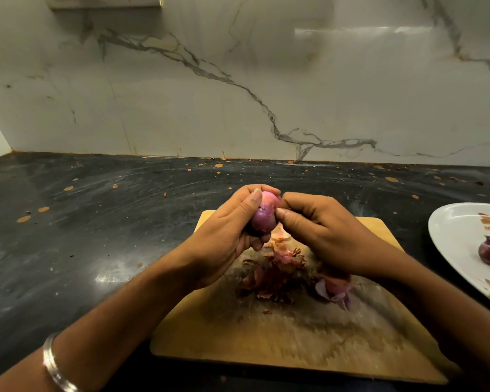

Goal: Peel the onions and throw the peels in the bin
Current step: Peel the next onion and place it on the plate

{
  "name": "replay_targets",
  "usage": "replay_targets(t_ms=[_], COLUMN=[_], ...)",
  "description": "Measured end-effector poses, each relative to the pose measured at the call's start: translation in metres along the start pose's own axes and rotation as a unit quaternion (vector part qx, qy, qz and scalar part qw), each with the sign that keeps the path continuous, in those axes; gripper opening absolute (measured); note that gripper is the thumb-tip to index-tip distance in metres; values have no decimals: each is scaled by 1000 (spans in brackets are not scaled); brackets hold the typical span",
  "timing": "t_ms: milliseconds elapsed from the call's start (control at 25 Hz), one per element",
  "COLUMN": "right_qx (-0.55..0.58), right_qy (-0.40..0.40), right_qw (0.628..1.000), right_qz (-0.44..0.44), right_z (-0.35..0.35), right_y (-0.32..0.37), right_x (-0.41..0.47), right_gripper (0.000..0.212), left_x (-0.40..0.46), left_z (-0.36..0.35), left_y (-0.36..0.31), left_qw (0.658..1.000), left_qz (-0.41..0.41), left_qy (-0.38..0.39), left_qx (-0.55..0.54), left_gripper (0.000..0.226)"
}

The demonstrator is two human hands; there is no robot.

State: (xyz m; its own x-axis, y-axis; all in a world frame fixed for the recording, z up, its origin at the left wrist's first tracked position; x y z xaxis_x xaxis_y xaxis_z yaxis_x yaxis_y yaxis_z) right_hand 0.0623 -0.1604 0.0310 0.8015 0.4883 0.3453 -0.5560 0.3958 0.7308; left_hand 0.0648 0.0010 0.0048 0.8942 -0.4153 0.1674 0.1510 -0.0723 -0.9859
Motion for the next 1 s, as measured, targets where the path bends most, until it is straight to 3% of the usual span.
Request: replay_targets(t_ms=[160,200,360,520,680,800,1000], right_qx=[178,179,-74,-185,-204,-217,-184], right_qy=[9,11,1,-4,-22,6,-7], right_qw=[982,981,997,978,976,974,979], right_qz=[-67,-68,36,98,71,61,86], right_z=[1,1,-1,-2,5,3,4], right_y=[2,2,7,8,7,6,9], right_x=[2,1,-5,-8,-8,-7,-9], right_gripper=[37,37,27,19,16,18,19], left_x=[1,2,7,10,11,10,9], left_z=[3,5,17,22,21,23,21], left_y=[0,0,3,9,10,9,6], left_qw=[1000,999,994,987,988,991,993], left_qz=[-2,3,27,62,65,49,41], left_qy=[-7,-20,-101,-144,-137,-123,-113], left_qx=[-14,-26,-37,-34,-17,1,-5], left_gripper=[38,37,35,35,31,19,30])
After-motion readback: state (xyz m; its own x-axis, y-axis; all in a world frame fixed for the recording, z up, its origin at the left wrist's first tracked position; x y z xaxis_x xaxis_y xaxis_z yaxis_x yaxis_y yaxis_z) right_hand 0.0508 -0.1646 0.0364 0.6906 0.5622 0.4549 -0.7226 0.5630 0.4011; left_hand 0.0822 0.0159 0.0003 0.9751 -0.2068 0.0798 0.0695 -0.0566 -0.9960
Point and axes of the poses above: each hand's wrist, its own x-axis towards the middle knuckle, its own z-axis out of the back of the hand, y = z × x, the point moved 3 cm from there along x, towards the middle knuckle, and after that the axes turned 7 degrees about x, right-handed, at the moved point
